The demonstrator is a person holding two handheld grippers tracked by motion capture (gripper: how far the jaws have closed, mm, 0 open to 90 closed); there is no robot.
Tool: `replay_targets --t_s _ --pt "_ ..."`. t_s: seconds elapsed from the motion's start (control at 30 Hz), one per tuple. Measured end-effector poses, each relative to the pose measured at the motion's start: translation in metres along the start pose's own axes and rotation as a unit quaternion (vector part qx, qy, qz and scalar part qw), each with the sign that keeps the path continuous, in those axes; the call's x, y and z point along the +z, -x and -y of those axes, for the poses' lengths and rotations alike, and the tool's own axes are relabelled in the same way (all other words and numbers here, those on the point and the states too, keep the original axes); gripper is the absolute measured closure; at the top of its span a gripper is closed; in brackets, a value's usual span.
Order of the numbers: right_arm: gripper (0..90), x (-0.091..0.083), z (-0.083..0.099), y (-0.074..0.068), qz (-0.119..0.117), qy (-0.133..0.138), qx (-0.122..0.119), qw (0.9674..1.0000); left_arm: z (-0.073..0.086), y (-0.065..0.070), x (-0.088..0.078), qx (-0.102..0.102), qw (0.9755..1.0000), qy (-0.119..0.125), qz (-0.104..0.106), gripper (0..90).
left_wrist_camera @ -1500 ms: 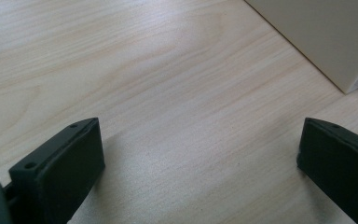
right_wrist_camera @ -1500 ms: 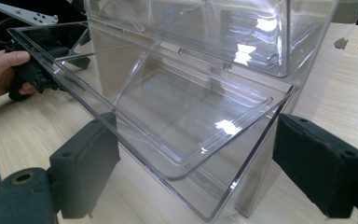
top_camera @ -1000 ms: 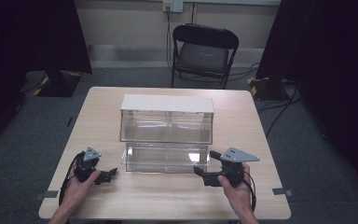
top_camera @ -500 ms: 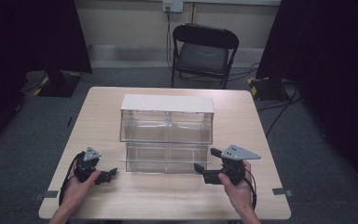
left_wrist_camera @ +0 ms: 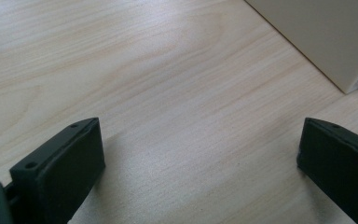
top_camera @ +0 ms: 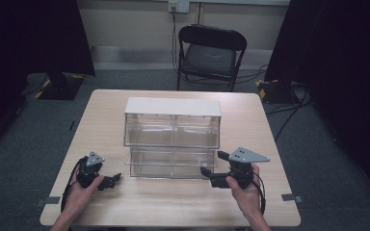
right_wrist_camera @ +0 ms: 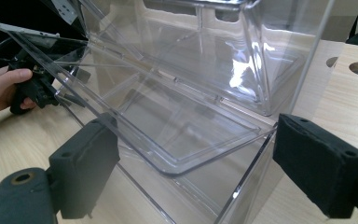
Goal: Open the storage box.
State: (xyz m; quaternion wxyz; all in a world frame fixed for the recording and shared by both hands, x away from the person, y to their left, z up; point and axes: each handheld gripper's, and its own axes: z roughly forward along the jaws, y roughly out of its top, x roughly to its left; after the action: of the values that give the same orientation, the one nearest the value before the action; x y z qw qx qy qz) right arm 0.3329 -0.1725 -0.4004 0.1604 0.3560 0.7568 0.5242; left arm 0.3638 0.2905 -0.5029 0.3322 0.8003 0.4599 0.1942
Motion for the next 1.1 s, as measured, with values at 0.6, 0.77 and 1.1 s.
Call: replay_targets --t_s 0.6,0.77,1.1 --pt "14.0 0.003 -0.015 0.004 0.005 0.017 0.003 0.9998 0.0 0.0 0.0 -0.001 1.0 0.001 0.0 0.1" --pt "14.0 0.004 -0.019 0.006 0.005 0.024 0.005 0.9997 0.0 0.0 0.0 0.002 1.0 0.0 -0.001 0.0" --pt "13.9 0.006 -0.024 0.007 0.009 0.034 0.004 0.9994 0.0 0.0 0.0 0.0 1.0 0.0 0.0 0.0"
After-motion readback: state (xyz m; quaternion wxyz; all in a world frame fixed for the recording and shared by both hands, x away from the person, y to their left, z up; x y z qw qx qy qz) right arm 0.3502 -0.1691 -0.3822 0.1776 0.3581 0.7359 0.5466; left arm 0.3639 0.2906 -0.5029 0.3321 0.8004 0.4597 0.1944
